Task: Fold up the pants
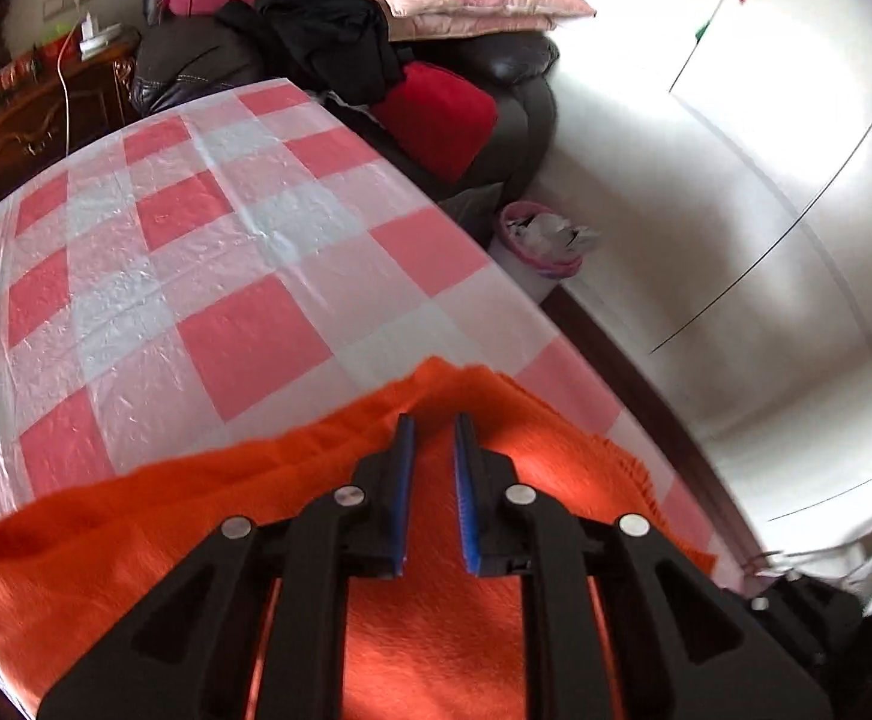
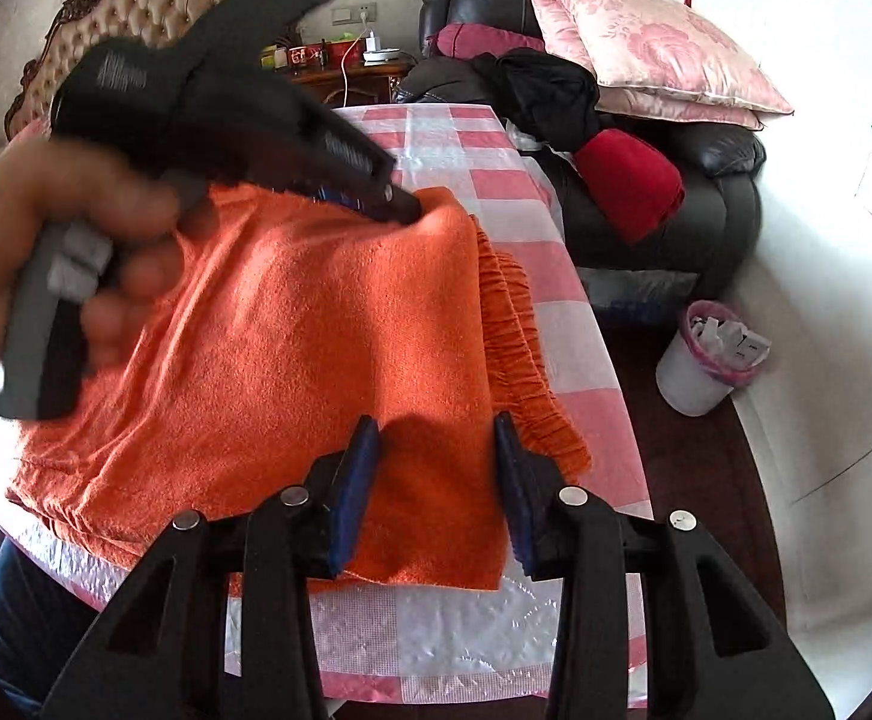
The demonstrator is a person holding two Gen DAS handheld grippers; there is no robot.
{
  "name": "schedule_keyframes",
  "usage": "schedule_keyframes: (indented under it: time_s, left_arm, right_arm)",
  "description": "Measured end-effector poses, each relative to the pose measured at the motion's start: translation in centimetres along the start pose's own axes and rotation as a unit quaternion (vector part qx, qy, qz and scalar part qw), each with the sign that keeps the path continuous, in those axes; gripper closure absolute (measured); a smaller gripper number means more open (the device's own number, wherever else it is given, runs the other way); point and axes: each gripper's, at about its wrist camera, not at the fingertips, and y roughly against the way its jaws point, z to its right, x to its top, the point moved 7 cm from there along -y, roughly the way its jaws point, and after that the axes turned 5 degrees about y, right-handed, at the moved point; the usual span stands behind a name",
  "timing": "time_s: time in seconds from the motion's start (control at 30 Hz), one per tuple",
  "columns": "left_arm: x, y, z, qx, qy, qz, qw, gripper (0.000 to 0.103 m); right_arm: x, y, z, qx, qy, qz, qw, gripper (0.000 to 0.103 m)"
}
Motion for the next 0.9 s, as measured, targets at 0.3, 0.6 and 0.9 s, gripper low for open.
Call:
schedule_keyframes:
  time_s: [0.3,0.6,0.9]
  left_arm:
    - [-11.7,9.1,0.3,0.067,-0.029,0.049,0.9962,0.088]
    - [-21.1,10.9,-0.1,0.100,0.006,0.066,0.9928,0.088]
    - [-20.2,13.6,-0.4,0.118,0.063,0.105,0.9854,0.038]
  right_arm:
    - [-0.1,0.0,-0.3,-0.002,0.002,-0.001,1.000,0.065]
    - [2.1,1.3,-0.6,0.026,-0.047,-0.001,0.999,0.050]
    - [6.4,-0.5,-4.1,-0.013,0.000,-0.001,1.000,0.015]
